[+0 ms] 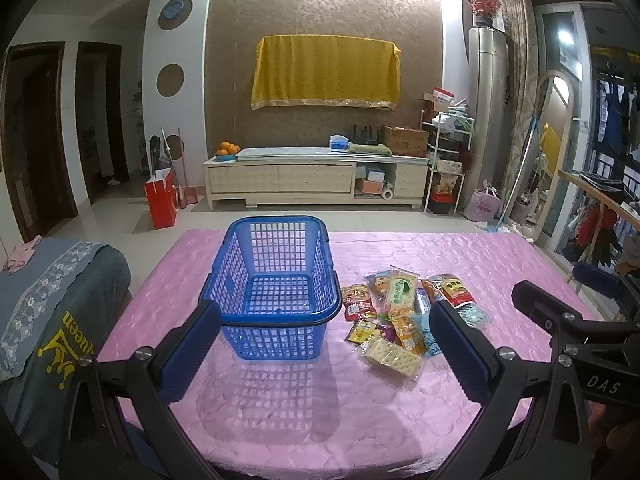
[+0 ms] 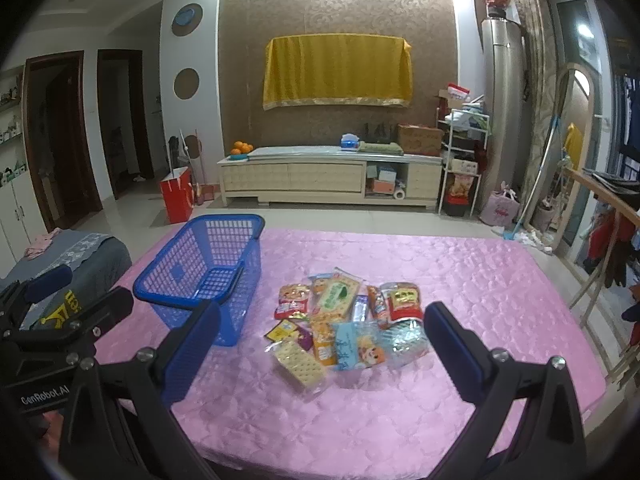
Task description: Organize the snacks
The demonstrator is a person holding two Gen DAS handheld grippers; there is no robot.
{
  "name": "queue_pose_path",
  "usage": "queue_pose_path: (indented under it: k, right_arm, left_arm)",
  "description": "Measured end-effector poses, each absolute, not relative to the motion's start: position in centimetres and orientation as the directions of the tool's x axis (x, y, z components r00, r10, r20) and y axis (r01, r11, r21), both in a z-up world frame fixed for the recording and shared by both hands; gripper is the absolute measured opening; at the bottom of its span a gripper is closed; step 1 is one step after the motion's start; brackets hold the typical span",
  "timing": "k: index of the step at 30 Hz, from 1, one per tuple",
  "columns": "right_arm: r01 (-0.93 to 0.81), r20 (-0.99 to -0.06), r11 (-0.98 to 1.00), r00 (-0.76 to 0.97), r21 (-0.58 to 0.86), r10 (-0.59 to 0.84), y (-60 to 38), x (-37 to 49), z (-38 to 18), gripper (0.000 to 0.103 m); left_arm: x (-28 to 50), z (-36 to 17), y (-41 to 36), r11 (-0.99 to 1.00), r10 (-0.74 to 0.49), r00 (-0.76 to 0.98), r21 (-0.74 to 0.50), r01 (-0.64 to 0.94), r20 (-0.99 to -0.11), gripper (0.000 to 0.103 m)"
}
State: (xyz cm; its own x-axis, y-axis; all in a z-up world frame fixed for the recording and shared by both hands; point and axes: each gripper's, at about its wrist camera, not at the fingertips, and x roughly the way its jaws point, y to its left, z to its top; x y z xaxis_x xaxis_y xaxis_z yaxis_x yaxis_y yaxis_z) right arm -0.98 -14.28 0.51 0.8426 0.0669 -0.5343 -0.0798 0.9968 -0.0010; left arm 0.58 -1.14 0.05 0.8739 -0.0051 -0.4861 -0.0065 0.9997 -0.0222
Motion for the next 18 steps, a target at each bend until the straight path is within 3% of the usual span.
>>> queue_pose_path:
  k: [7,12,18]
  right_arm:
    - [-0.066,-0.518,0.998,0.854,-0.008,0.053,-16.3,0.0,0.9,0.103]
    - [0.003,-0.509,0.998,0.86,-0.063,-0.035,-18.3,1.7,1.0,0.103]
    - [0.01,-0.557,0.999,0.83,0.03,0.009,-22.4,4.7,0.6,0.103]
  left_arm:
    - [2.9,0.1,-3.1,1.0,-0.021,0.862,-0.003,0.023,-0.506,0.103]
    - [5.2,0.3,-4.3,0.999,-0.035,0.855,-0.005,0.038,-0.517,0.103]
    - [8.0,-0.4,-5.1,0.998,-0.058,0.829,-0.035,0.046,-0.556,0.103]
